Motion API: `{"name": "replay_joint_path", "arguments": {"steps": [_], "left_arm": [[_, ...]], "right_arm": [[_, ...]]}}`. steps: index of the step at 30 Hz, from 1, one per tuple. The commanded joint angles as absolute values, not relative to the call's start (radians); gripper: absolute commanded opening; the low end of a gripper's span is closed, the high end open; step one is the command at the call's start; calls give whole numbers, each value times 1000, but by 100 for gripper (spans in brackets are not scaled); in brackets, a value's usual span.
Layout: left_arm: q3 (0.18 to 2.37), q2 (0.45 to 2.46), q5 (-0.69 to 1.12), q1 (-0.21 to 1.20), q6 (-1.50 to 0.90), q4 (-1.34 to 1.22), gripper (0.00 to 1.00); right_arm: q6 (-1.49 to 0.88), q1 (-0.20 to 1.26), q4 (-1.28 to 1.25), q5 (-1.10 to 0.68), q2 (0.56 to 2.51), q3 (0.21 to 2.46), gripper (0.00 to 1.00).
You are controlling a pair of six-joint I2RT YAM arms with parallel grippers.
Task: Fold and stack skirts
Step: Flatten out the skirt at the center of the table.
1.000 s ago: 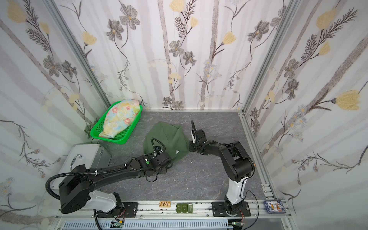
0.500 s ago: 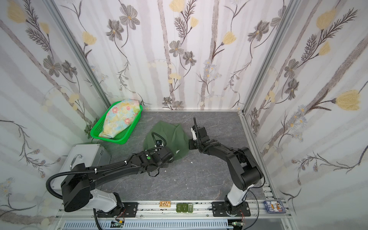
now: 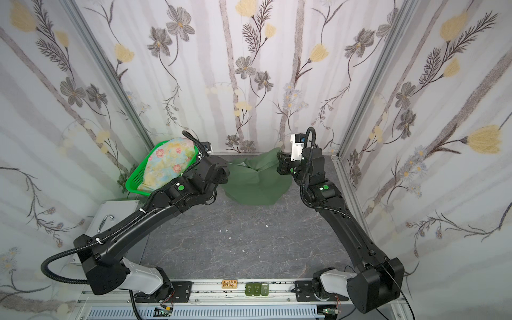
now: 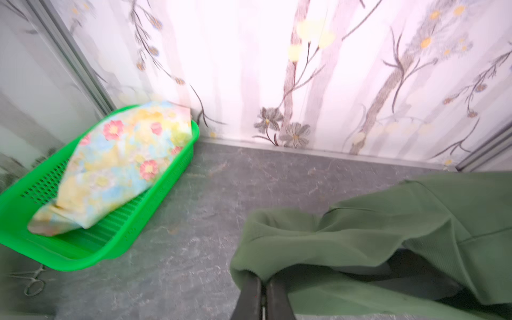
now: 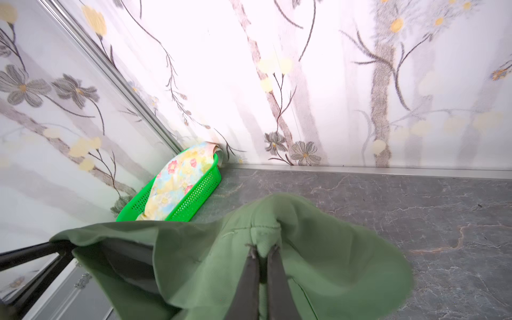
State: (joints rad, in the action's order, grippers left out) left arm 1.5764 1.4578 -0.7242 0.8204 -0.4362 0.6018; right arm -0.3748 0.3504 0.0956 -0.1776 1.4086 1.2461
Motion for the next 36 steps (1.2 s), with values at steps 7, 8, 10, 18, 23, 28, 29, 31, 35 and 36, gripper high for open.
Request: {"name": "replay_joint_path", "arguments": {"steps": [7, 8, 10, 18, 23, 28, 29, 31, 35, 36], "left_arm": [[1680, 1403, -862, 791, -298, 604, 0], [1689, 1401, -860, 782, -292, 605, 0], [1712, 1410, -831, 757, -278, 604, 0], [1839, 1584, -802, 667, -197, 598, 0], [1957, 1691, -820, 635, -157, 594, 0], [1910, 1653, -779, 638, -196, 593, 0], [1864, 1628, -763, 640, -218, 594, 0], [1720, 1556, -736, 655, -281, 593, 0], [1401, 1411, -709, 697, -439, 590, 0], [1323, 1376, -691, 708, -487, 591, 0]], "right_arm": [[-391, 320, 113, -157, 1309, 1280, 0], [-393, 309, 113, -161, 1315, 1285, 0], [-398, 282, 112, -204, 1343, 1303, 0], [-423, 205, 69, -288, 1533, 1413, 0], [-396, 186, 68, -304, 1588, 1499, 0], [-393, 187, 61, -302, 1508, 1408, 0], [-398, 189, 56, -297, 1481, 1359, 0], [-410, 193, 27, -291, 1402, 1218, 0], [-467, 222, -18, -257, 1253, 912, 0], [-481, 237, -32, -259, 1225, 834, 0]]}}
